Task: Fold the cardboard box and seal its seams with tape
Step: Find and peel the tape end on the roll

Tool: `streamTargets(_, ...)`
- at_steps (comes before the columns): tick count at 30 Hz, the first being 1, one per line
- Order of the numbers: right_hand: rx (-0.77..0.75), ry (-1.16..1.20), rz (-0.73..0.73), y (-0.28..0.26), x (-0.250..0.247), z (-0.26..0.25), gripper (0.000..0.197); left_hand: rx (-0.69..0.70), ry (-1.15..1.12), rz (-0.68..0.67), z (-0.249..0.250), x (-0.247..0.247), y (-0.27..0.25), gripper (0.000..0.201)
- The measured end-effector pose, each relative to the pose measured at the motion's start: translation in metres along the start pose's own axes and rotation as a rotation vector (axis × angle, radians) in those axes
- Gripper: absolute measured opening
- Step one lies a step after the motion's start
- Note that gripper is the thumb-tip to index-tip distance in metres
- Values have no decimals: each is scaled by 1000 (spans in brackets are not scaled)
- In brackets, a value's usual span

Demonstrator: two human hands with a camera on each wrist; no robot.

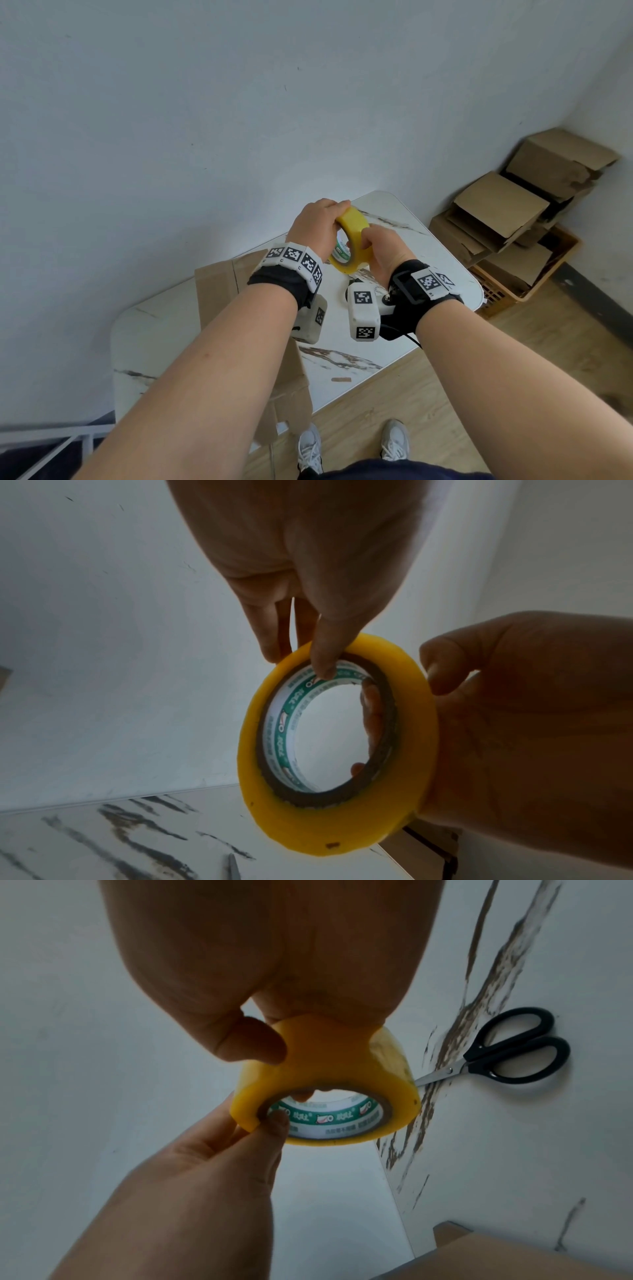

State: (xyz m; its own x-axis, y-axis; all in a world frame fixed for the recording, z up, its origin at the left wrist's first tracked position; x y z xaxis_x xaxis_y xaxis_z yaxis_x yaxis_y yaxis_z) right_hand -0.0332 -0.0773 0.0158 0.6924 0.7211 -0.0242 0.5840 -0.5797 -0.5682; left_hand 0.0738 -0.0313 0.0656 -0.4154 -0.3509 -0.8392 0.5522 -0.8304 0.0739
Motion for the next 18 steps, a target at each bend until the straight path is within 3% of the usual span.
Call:
streamTargets(2, -9, -9, 7, 3, -2, 1, 19, -3, 5, -6, 0, 0, 1, 46)
streamTargets(6, 17, 14, 20, -2, -1, 2, 6, -23, 7, -4, -3, -2, -1, 45)
streamTargets(9, 29, 12, 37, 0, -2, 4, 22, -23, -9, 4, -2, -1, -4, 46)
streamTargets(13, 38, 8, 25, 4, -2, 7, 25, -15, -18, 3, -1, -1, -5, 47)
streamTargets(17, -27, -43, 13, 6, -1, 2, 7, -19, -25, 10, 0, -4, -5, 47)
streamTargets(18, -44, -54, 15, 6, -1, 2, 11, -20, -25, 10, 0, -4, -5, 47)
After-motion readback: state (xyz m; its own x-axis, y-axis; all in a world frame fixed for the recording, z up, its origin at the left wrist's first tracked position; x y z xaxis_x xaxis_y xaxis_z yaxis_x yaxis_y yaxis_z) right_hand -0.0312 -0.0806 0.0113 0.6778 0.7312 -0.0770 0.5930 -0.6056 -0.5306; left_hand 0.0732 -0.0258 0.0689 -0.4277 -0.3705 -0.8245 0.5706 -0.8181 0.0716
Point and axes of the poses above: each hand's wrist, its own y-axis towards the middle knuckle, its own x-axis out of the palm, z = x × y, the point moved 10 cm from there along y, towards the middle knuckle, and after that the axes turned 7 degrees about -y, right-handed, at the moved point
